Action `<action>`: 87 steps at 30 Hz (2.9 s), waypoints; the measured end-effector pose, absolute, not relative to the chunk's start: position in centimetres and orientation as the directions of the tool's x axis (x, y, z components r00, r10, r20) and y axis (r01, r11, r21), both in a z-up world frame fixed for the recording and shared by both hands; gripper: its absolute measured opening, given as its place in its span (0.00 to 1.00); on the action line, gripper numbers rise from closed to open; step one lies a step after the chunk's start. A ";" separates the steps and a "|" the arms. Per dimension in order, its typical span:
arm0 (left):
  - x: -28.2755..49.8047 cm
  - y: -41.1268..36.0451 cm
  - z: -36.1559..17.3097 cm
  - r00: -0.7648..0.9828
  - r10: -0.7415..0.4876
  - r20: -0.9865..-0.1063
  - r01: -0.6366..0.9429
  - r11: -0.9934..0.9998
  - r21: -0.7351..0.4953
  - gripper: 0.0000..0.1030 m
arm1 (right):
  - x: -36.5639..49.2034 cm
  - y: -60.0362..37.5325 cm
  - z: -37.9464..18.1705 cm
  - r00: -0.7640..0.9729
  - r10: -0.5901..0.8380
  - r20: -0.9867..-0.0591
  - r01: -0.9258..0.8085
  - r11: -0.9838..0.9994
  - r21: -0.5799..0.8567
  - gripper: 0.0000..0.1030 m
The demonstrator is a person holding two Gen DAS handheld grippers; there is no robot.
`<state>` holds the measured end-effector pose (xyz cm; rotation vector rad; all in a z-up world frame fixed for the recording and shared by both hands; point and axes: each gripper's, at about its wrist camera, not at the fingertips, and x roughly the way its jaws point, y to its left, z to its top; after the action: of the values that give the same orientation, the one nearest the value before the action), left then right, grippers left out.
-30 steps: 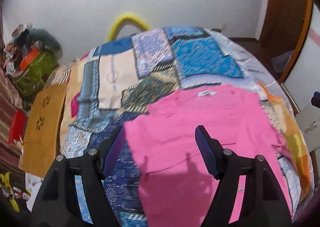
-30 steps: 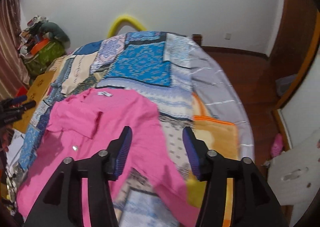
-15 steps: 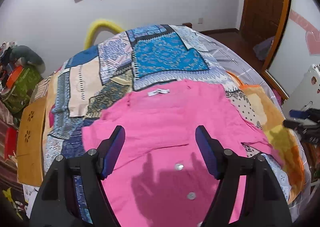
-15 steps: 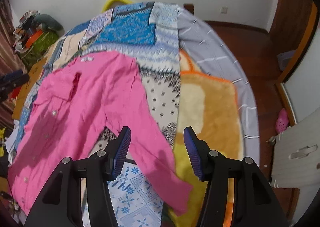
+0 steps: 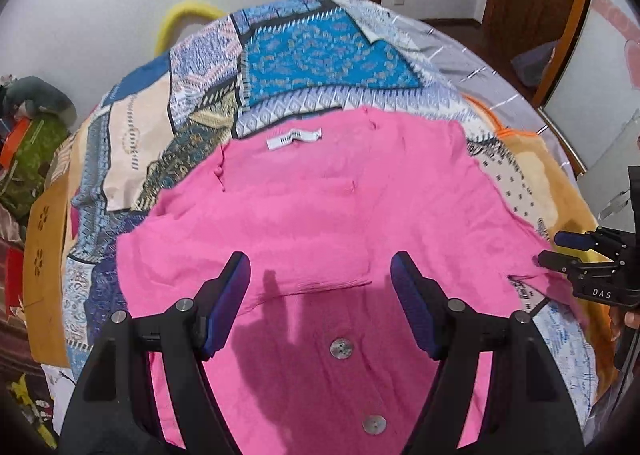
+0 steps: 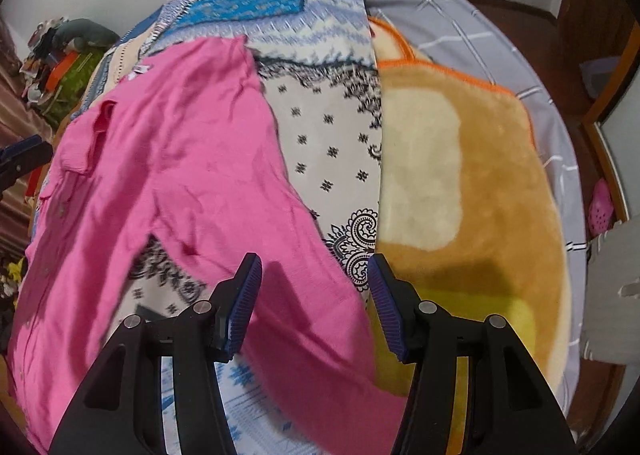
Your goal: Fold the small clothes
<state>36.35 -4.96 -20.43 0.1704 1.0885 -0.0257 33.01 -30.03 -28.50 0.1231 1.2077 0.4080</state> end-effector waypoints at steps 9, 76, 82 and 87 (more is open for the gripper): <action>37.4 -4.6 -23.1 0.410 0.063 -0.910 0.095 0.989 0.111 0.70 | 32.6 -29.4 -29.7 0.275 0.383 -0.882 -0.278 0.910 0.309 0.43; 33.6 2.0 -17.8 0.539 0.085 -0.838 0.065 0.988 0.142 0.82 | 36.3 -19.4 -22.7 0.269 0.475 -0.838 -0.337 0.861 0.380 0.37; 34.5 1.3 -19.3 0.509 0.089 -0.856 0.082 0.985 0.151 0.82 | 37.0 -18.5 -25.1 0.224 0.545 -0.808 -0.295 0.828 0.477 0.37; 34.7 1.4 -20.1 0.497 0.101 -0.862 0.085 0.983 0.164 0.82 | 37.2 -17.7 -25.2 0.264 0.538 -0.800 -0.317 0.832 0.455 0.32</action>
<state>34.72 1.38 -20.10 0.1946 1.0531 0.0099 37.15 -17.71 -25.22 0.2193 1.1683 0.5844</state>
